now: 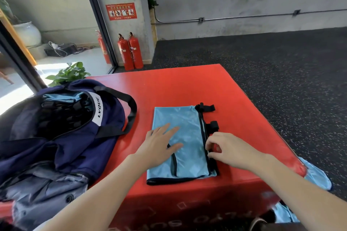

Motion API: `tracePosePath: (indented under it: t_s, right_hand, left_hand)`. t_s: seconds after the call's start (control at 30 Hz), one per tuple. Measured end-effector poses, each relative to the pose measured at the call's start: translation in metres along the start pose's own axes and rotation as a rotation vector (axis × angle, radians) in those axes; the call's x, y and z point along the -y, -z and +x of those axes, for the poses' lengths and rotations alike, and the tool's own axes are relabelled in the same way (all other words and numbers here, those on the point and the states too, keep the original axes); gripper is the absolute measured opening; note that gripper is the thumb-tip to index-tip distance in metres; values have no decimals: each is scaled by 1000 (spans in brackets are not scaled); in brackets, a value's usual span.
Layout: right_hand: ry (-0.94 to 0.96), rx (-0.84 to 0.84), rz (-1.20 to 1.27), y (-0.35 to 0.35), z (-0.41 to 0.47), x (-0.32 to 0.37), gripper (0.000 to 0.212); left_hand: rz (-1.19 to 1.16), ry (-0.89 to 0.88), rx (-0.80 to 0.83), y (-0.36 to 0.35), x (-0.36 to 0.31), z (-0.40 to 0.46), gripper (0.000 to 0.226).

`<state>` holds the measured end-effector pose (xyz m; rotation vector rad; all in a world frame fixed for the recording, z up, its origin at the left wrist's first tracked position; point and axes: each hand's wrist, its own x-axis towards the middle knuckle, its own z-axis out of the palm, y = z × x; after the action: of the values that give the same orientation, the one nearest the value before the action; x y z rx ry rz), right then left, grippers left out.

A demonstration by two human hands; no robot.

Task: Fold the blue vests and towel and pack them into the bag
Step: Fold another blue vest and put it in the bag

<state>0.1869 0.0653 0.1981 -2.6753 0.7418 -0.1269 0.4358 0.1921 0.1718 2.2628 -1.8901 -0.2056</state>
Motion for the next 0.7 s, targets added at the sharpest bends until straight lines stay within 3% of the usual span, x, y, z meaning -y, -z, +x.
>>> tracePosePath:
  t_s: [0.17,0.27,0.37,0.47,0.7]
  right_hand:
    - [88,-36,111,-17,-22,15,34]
    - [74,34,71,-26,-36,20,58]
    - [68,80,50,-35,-47,21,68]
    - [57,53,87,-44,-54,21,63]
    - [77,-39,98,-54,-64,19,25]
  left_hand:
    - [-68,-16,-53,-3,23,-54,89]
    - [-202,-8,-71,-4,26,-84,73]
    - [-277,-37,-66,-6,26,-107,66]
    - [-284,-45,0,-11,27,-122,62]
    - [-309,-95,-125,-16,18,-137,20]
